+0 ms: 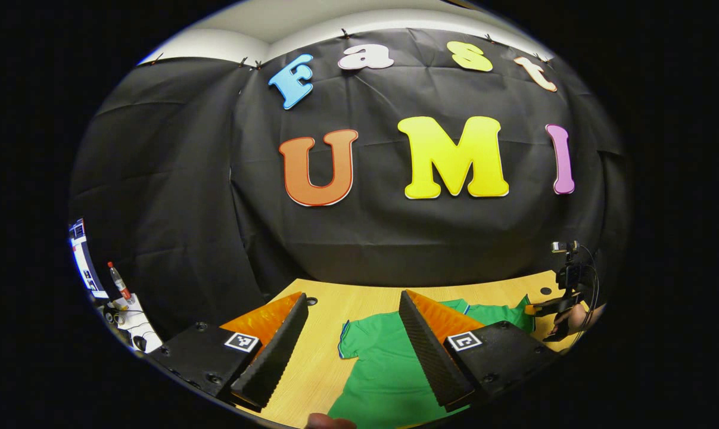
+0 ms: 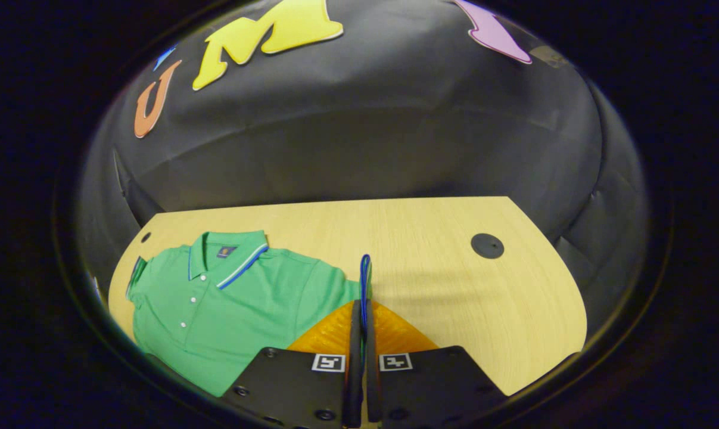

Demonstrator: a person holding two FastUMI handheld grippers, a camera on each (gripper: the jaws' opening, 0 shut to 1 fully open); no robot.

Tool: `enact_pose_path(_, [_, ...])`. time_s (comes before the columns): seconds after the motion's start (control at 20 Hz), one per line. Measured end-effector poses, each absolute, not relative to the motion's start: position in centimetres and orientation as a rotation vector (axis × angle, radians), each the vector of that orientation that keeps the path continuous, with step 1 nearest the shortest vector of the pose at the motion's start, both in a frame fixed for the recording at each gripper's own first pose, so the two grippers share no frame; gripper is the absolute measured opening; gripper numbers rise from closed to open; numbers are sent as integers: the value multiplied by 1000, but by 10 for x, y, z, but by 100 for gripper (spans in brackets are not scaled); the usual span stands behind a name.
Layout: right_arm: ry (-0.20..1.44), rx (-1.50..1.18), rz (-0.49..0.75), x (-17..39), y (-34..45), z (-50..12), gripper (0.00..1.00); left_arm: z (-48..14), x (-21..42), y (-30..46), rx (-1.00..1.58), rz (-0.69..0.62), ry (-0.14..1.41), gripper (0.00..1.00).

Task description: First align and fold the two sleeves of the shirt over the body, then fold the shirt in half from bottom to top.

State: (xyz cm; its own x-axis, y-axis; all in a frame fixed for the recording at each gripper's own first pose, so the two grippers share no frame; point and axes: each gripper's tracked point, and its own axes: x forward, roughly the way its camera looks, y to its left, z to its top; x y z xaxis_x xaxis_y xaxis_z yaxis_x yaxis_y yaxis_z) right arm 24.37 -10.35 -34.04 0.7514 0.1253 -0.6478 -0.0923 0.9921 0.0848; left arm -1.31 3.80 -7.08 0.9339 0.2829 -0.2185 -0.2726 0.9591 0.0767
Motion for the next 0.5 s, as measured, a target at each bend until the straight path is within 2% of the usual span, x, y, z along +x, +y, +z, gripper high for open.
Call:
enact_pose_path(0.05, [701, 43, 127, 243, -97, -333, 2, -72, -15, 42, 42, 288, 229, 99])
enact_pose_path(0.1, [688, 41, 135, 243, -90, -325, 6, -71, -16, 44, 42, 292, 227, 99])
enact_pose_path(0.2, [662, 40, 146, 244, -77, -308, 2, -71, -19, 53, 38, 305, 218, 99])
enact_pose_path(0.3, [650, 34, 158, 243, -63, -296, 6, -71, -23, 61, 25, 322, 212, 99])
enact_pose_path(0.5, [654, -16, 191, 239, -29, -287, 6, -73, -31, 80, -11, 361, 207, 99])
